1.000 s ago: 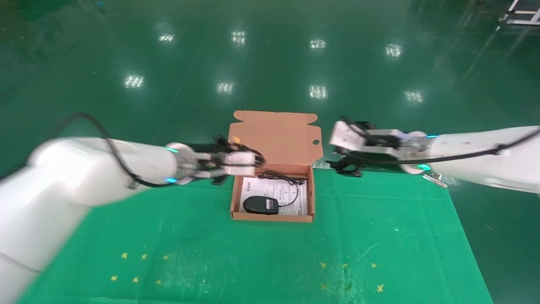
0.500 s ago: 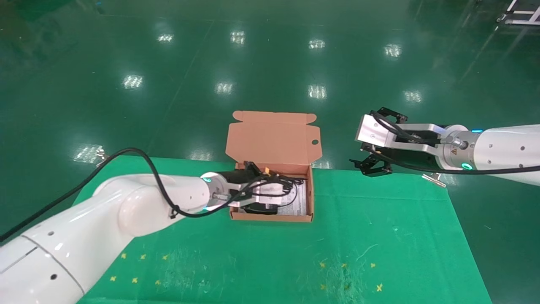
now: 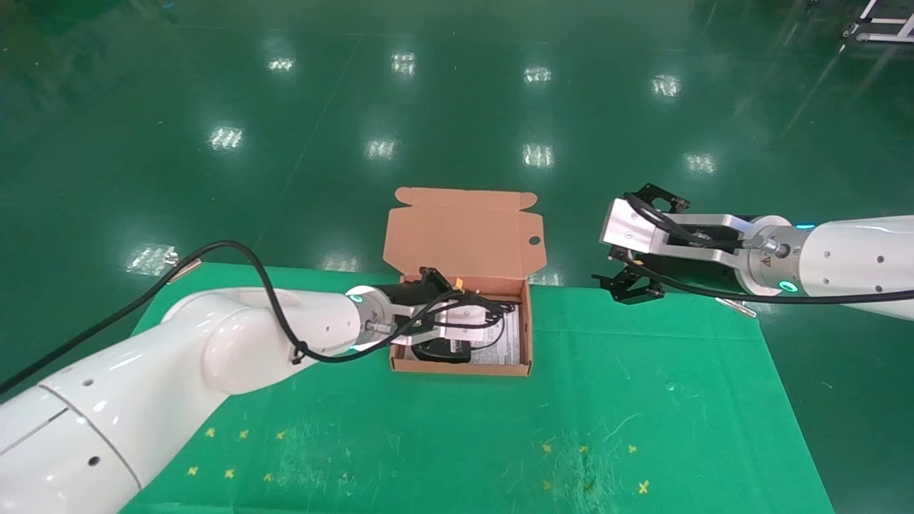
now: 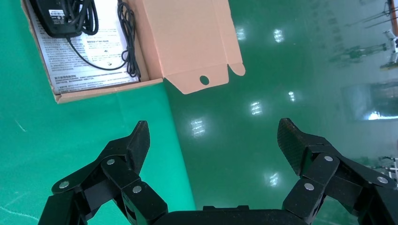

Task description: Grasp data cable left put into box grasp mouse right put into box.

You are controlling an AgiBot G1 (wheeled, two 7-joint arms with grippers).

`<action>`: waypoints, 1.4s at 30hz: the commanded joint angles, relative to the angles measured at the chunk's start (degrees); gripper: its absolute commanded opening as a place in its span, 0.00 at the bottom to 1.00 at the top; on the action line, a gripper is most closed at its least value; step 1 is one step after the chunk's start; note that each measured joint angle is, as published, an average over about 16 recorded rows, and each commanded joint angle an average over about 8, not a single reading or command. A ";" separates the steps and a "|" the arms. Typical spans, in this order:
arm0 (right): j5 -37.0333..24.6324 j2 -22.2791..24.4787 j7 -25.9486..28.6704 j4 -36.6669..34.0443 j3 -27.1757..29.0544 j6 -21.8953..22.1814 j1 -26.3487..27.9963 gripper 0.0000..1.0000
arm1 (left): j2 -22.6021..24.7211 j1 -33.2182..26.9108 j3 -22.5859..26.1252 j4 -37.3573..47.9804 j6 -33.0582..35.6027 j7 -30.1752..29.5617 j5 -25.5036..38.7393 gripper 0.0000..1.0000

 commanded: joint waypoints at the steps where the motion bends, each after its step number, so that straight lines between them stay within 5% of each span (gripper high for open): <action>1: 0.12 -0.09 -0.10 -0.20 0.02 0.02 -0.01 1.00 | 0.07 0.01 -0.24 0.03 0.07 0.03 0.27 1.00; 15: -0.02 0.15 -0.32 0.83 0.93 0.53 1.89 1.00 | -8.33 -4.09 -1.50 -10.58 3.55 -5.05 3.10 1.00; 26: -1.60 3.04 -1.93 6.33 1.01 -3.41 6.47 1.00 | -10.59 -8.14 -3.57 -14.55 3.61 -10.00 7.60 1.00; 42: 11.93 5.18 -3.74 7.07 10.38 -12.52 -1.97 1.00 | -18.35 -0.48 -14.27 -18.45 15.65 -8.36 -11.09 1.00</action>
